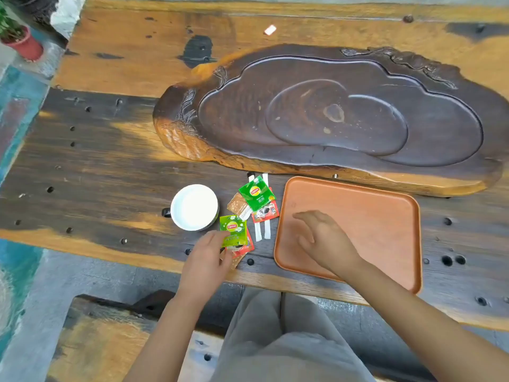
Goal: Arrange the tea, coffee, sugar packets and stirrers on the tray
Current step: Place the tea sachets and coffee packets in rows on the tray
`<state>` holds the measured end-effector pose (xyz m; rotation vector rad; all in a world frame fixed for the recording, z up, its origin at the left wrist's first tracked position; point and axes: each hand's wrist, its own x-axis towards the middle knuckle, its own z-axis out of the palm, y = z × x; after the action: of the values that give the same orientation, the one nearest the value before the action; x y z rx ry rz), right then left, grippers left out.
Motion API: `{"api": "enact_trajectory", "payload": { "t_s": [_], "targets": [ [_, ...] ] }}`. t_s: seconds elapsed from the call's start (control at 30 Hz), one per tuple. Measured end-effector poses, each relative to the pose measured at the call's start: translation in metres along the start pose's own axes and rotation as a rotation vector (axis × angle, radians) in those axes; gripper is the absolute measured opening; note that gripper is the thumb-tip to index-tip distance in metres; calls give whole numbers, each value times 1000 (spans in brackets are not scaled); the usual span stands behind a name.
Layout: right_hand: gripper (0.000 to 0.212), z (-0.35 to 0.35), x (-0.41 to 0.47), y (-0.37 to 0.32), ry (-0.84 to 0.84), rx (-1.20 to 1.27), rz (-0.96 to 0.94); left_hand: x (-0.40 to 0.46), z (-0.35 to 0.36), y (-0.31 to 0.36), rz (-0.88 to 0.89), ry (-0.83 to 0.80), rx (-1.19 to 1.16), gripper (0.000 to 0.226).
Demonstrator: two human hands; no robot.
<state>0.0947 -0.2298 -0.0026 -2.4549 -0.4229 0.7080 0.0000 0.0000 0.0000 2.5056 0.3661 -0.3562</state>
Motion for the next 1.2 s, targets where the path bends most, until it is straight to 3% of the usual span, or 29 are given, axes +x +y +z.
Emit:
{"api": "enact_trajectory", "payload": {
  "t_s": [0.17,0.33,0.43,0.6,0.73,0.87,1.03,1.2],
  "targets": [
    [53,16,74,-14,134,-287,-290,30,23,-9,201,-25,217,53],
    [57,29,114,-18,12,-434,-358,40,43,-26,198,-55,245,57],
    [50,41,126,-12,-31,-437,-413,37,47,-31,168,-29,182,57],
    [44,51,126,-1,85,-453,-556,35,43,-30,154,23,123,52],
    [32,47,116,-2,150,-306,-626,30,40,-30,115,36,101,40],
    [17,40,105,-4,256,-203,-614,23,32,-20,54,122,74,28],
    [24,29,71,-2,435,43,-455,-1,25,-3,27,272,-9,29],
    [25,16,33,19,567,71,-352,2,38,30,168,340,-86,31]
  ]
}}
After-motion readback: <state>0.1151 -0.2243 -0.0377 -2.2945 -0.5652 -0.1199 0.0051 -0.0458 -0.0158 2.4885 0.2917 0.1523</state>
